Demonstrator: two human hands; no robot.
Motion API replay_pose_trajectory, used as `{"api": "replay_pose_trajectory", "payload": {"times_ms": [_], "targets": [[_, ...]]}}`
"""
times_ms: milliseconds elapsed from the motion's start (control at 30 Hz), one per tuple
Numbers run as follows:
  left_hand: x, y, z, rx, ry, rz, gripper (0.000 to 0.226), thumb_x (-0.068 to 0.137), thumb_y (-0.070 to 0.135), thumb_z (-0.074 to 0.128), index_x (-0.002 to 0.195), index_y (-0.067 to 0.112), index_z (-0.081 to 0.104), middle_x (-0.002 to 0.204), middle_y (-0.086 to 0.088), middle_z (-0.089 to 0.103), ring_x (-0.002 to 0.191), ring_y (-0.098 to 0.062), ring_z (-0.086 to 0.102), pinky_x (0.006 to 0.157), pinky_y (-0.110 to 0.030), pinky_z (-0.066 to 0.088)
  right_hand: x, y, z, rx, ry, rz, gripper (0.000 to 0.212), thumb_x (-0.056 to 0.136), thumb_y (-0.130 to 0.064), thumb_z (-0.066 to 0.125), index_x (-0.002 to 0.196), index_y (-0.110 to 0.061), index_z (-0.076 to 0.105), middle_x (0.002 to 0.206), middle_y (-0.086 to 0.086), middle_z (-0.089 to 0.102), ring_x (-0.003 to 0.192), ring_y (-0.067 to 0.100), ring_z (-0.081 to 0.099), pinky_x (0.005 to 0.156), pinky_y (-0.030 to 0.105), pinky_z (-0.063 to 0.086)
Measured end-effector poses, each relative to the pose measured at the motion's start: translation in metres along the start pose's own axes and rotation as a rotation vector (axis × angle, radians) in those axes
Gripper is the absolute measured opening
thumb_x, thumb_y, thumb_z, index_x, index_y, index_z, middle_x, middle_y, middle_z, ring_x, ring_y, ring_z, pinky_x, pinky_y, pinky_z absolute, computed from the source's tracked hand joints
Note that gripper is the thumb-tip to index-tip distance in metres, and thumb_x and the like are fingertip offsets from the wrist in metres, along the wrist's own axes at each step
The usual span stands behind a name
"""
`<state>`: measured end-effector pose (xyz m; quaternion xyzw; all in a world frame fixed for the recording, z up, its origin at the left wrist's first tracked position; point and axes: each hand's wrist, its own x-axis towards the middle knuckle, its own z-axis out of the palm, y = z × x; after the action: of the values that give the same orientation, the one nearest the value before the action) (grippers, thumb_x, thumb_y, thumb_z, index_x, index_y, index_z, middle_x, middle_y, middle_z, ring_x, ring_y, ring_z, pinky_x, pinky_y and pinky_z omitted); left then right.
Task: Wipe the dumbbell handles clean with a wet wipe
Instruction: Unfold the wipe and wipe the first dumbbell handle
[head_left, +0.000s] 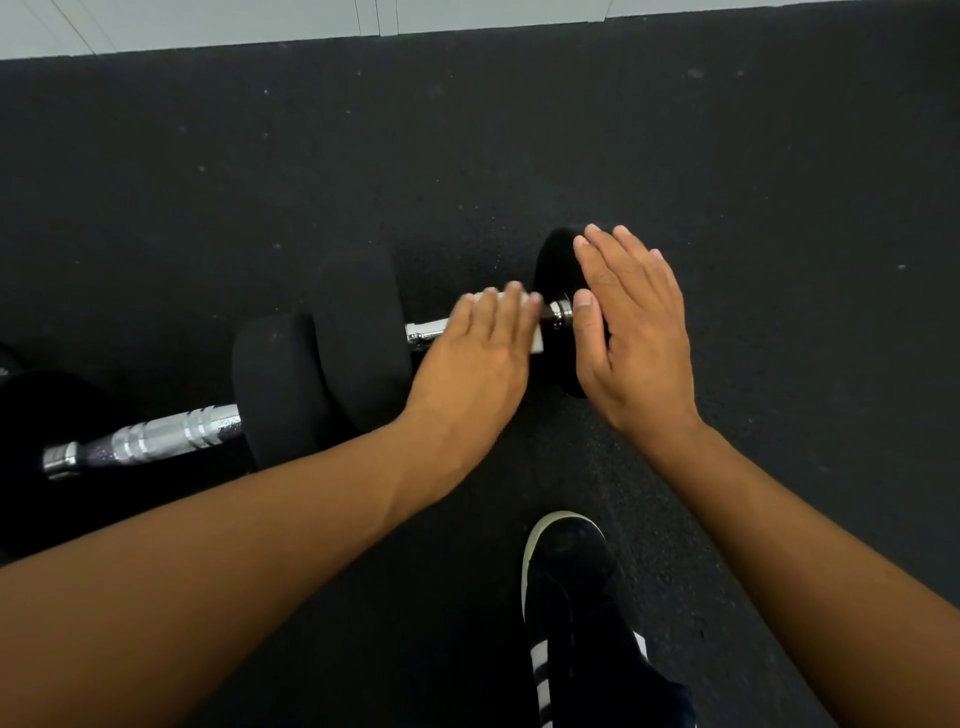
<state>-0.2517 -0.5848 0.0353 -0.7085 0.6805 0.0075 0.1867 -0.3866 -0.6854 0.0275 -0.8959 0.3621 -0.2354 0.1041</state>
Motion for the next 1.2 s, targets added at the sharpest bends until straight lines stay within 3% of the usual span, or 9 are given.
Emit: {"api": "replay_pose_trajectory", "payload": {"times_ms": [133,267,467,567,667,800,933,1100,1200], "targets": [[-0.007,-0.007,-0.019,0.252,-0.148,-0.096,0.058,0.106,0.019,0.035,0.149,-0.016,0.020,0.123,-0.026,0.056,0.120,-0.037,0.057,0.122,-0.058,0.015,-0.002,-0.001,-0.001,-0.004,-0.019,0.004,0.049,0.106,-0.026,0.037,0.150,-0.008,0.049,0.157,0.006,0.046,0.152,0.021,0.032,0.128,0.040,0.016],[-0.008,-0.017,-0.025,0.350,-0.248,-0.001,0.033,0.103,0.015,0.039,0.126,-0.004,0.052,0.073,-0.011,0.044,0.064,-0.026,0.042,0.124,-0.060,0.008,-0.005,0.000,-0.002,0.002,-0.019,0.001,0.048,0.106,-0.025,0.038,0.150,-0.008,0.048,0.158,0.006,0.046,0.153,0.021,0.031,0.128,0.041,0.017],[-0.026,-0.024,-0.023,0.375,-0.207,0.175,0.031,0.104,0.017,0.043,0.124,0.002,0.061,0.087,-0.007,0.061,0.103,-0.032,0.061,0.120,-0.062,0.019,-0.006,-0.003,-0.003,0.020,-0.022,0.026,0.047,0.106,-0.024,0.039,0.150,-0.009,0.049,0.158,0.005,0.046,0.153,0.020,0.031,0.128,0.040,0.016],[-0.032,-0.029,-0.029,0.298,-0.179,0.209,0.024,0.103,0.010,0.043,0.110,0.006,0.065,0.065,-0.007,0.038,0.094,-0.029,0.061,0.121,-0.060,0.022,-0.005,-0.006,-0.004,0.031,-0.031,0.039,0.047,0.107,-0.025,0.038,0.150,-0.009,0.049,0.158,0.005,0.046,0.153,0.020,0.030,0.129,0.039,0.015],[-0.038,-0.030,-0.033,0.196,-0.138,0.262,0.023,0.102,0.006,0.045,0.108,0.009,0.067,0.069,-0.007,0.047,0.087,-0.028,0.061,0.113,-0.053,0.036,-0.006,-0.009,-0.003,0.053,-0.051,0.079,0.047,0.107,-0.026,0.037,0.149,-0.009,0.049,0.158,0.005,0.046,0.154,0.019,0.028,0.129,0.037,0.012],[-0.042,-0.037,-0.033,-0.142,-0.053,0.245,0.019,0.103,0.019,0.044,0.111,0.017,0.061,0.097,-0.003,0.065,0.081,-0.023,0.061,0.073,-0.033,0.040,-0.007,-0.023,-0.013,0.207,0.010,0.085,0.041,0.106,-0.018,0.044,0.143,-0.007,0.057,0.151,0.006,0.053,0.150,0.019,0.036,0.128,0.039,0.021],[-0.054,-0.053,-0.041,-0.902,0.055,0.006,0.017,0.099,0.018,0.047,0.084,0.024,0.053,0.077,0.002,0.062,0.059,-0.011,0.051,0.054,-0.019,0.037,-0.018,-0.063,-0.025,0.550,0.039,0.206,0.038,0.101,-0.009,0.051,0.138,-0.011,0.063,0.138,-0.002,0.064,0.130,0.010,0.059,0.112,0.034,0.047],[-0.096,-0.073,-0.059,-1.866,-0.065,-0.244,0.021,0.099,0.012,0.062,0.115,0.023,0.070,0.106,0.003,0.076,0.098,-0.012,0.074,0.084,-0.032,0.062,-0.025,-0.106,-0.037,1.306,-0.314,0.566,0.047,0.093,-0.029,0.064,0.137,-0.015,0.061,0.127,0.008,0.070,0.119,0.025,0.067,0.100,0.043,0.055],[-0.128,-0.077,-0.061,-1.988,-0.051,-0.302,0.024,0.094,0.006,0.068,0.115,0.018,0.070,0.108,0.000,0.077,0.101,-0.015,0.075,0.086,-0.031,0.061,-0.029,-0.129,-0.040,1.317,-0.428,0.515,0.036,0.089,-0.028,0.071,0.122,-0.015,0.071,0.116,0.013,0.073,0.109,0.031,0.069,0.096,0.049,0.056]]}}
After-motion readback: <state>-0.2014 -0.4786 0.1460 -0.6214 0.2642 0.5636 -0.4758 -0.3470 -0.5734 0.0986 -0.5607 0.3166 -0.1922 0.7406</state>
